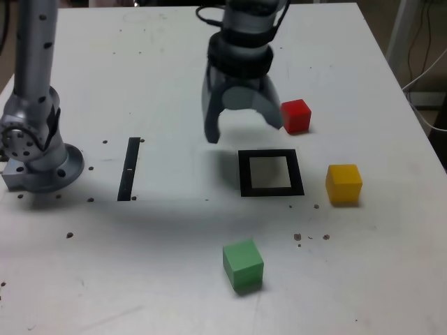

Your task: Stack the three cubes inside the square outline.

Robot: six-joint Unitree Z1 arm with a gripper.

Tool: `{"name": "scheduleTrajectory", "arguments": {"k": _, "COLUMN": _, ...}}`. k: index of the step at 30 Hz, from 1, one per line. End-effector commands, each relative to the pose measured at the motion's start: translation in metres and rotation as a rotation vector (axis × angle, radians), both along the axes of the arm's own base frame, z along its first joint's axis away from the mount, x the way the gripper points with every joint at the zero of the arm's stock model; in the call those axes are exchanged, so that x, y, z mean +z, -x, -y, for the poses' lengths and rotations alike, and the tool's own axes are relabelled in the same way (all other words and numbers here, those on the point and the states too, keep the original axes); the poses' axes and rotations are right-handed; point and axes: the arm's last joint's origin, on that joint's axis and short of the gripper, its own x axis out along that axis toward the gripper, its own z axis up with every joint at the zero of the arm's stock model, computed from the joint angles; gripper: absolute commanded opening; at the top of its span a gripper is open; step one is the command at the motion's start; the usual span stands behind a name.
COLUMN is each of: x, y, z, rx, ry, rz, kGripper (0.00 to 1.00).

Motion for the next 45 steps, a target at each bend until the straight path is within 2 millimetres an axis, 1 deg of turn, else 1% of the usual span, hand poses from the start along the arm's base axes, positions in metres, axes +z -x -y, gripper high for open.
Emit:
{"name": "scheduleTrajectory", "arguments": {"k": 1, "x": -0.002, "y": -0.010, "z": -0.010, "rx": 0.021, "ry": -0.003, "rz": -0.009, "kGripper": 0.99}}
{"name": "scheduleTrajectory", "arguments": {"k": 8, "x": -0.004, "y": -0.035, "z": -0.032, "rx": 0.067, "ry": -0.020, "rz": 0.006, "kGripper": 0.99}}
{"name": "scheduleTrajectory", "arguments": {"k": 16, "x": -0.003, "y": -0.056, "z": -0.046, "rx": 0.095, "ry": -0.027, "rz": 0.026, "kGripper": 0.99}}
{"name": "scheduleTrajectory", "arguments": {"k": 21, "x": -0.007, "y": -0.067, "z": -0.056, "rx": 0.115, "ry": -0.025, "rz": 0.033, "kGripper": 0.99}}
{"name": "scheduleTrajectory", "arguments": {"k": 29, "x": -0.022, "y": -0.085, "z": -0.065, "rx": 0.131, "ry": -0.013, "rz": 0.028, "kGripper": 0.98}}
{"name": "scheduleTrajectory", "arguments": {"k": 35, "x": -0.036, "y": -0.095, "z": -0.069, "rx": 0.137, "ry": -0.009, "rz": 0.019, "kGripper": 0.95}}
{"name": "scheduleTrajectory", "arguments": {"k": 37, "x": -0.039, "y": -0.097, "z": -0.070, "rx": 0.137, "ry": -0.009, "rz": 0.016, "kGripper": 0.93}}
{"name": "scheduleTrajectory", "arguments": {"k": 40, "x": -0.041, "y": -0.100, "z": -0.070, "rx": 0.136, "ry": -0.011, "rz": 0.017, "kGripper": 0.86}}
{"name": "scheduleTrajectory", "arguments": {"k": 42, "x": -0.040, "y": -0.101, "z": -0.070, "rx": 0.136, "ry": -0.014, "rz": 0.017, "kGripper": 0.79}}
{"name": "scheduleTrajectory", "arguments": {"k": 45, "x": -0.038, "y": -0.101, "z": -0.070, "rx": 0.140, "ry": -0.018, "rz": 0.015, "kGripper": 0.63}}
